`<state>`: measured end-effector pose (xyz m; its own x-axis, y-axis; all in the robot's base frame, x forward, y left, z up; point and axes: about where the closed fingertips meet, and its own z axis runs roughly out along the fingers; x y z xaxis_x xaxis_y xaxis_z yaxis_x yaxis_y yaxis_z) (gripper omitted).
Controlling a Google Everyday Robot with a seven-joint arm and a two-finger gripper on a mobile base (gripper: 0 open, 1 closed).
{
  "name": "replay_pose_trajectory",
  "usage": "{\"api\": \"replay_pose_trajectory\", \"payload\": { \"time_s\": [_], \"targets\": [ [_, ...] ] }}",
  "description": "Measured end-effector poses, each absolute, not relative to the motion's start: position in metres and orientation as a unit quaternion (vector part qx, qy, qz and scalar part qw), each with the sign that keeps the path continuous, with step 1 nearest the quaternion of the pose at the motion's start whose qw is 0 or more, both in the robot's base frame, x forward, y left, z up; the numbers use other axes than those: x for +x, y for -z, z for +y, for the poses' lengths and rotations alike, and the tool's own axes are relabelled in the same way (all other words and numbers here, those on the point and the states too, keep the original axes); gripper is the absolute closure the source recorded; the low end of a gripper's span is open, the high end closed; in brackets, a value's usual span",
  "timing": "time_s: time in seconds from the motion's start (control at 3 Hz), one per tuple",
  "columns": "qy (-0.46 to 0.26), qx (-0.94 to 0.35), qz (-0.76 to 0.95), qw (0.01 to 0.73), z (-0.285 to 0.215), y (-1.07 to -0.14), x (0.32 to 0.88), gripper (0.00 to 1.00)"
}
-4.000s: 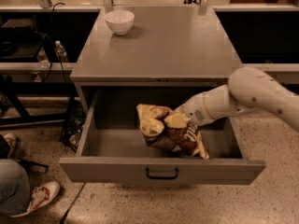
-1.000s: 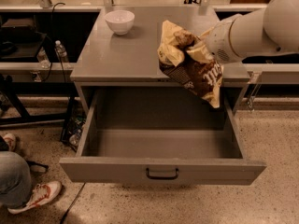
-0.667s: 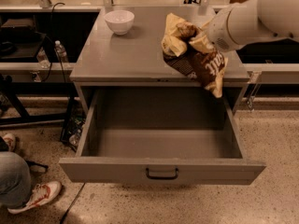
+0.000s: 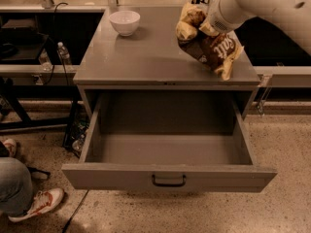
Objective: Pick brown chip bag from top drawer and place on counter
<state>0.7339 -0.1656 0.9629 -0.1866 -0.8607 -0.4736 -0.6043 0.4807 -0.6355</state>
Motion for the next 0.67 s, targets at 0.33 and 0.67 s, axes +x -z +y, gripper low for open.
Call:
{"api": "replay_pose_trajectory", "payload": {
  "time_s": [0.33, 0.67],
  "targets": [
    [0.203, -0.485, 0.763, 0.376, -0.182, -0.947, 0.775, 1.0],
    [0.231, -0.479, 0.776, 0.339, -0.195, -0.924, 0.807, 1.0]
  ]
}}
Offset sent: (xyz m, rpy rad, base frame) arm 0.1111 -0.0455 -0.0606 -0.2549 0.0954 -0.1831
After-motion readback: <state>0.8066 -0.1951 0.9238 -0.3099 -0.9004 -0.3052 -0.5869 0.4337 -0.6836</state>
